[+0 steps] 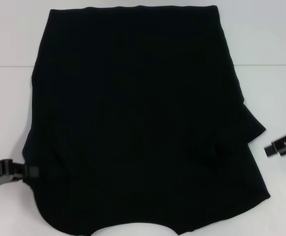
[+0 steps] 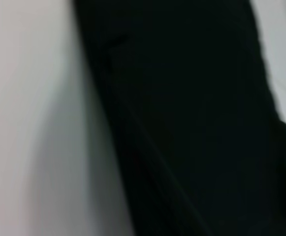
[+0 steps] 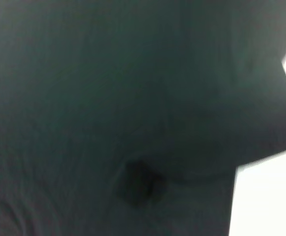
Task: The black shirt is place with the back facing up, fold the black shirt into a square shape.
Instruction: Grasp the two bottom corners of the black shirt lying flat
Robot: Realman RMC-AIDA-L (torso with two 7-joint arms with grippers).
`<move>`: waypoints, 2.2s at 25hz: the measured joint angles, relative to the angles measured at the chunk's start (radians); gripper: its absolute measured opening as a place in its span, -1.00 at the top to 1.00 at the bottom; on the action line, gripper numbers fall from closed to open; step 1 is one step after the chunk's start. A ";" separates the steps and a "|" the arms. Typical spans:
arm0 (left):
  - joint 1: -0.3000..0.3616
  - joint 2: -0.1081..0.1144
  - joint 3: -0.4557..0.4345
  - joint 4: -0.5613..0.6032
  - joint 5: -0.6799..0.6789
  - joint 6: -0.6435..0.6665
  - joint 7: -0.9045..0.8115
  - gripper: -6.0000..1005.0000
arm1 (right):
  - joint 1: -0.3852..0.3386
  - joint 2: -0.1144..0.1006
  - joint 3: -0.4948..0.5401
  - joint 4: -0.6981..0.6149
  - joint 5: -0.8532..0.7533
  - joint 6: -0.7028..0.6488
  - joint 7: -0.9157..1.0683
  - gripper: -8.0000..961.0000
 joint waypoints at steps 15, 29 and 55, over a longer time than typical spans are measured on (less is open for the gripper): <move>-0.036 0.016 0.000 -0.024 -0.039 0.015 -0.003 0.87 | -0.034 0.084 -0.013 0.025 -0.092 0.065 -0.069 -0.01; -0.035 0.016 -0.001 -0.027 -0.042 0.004 -0.005 0.87 | -0.035 0.122 -0.033 0.052 -0.084 0.106 -0.083 0.01; -0.048 0.018 0.008 -0.044 -0.043 -0.013 -0.011 0.87 | -0.022 0.135 -0.023 0.045 -0.017 0.053 -0.093 0.55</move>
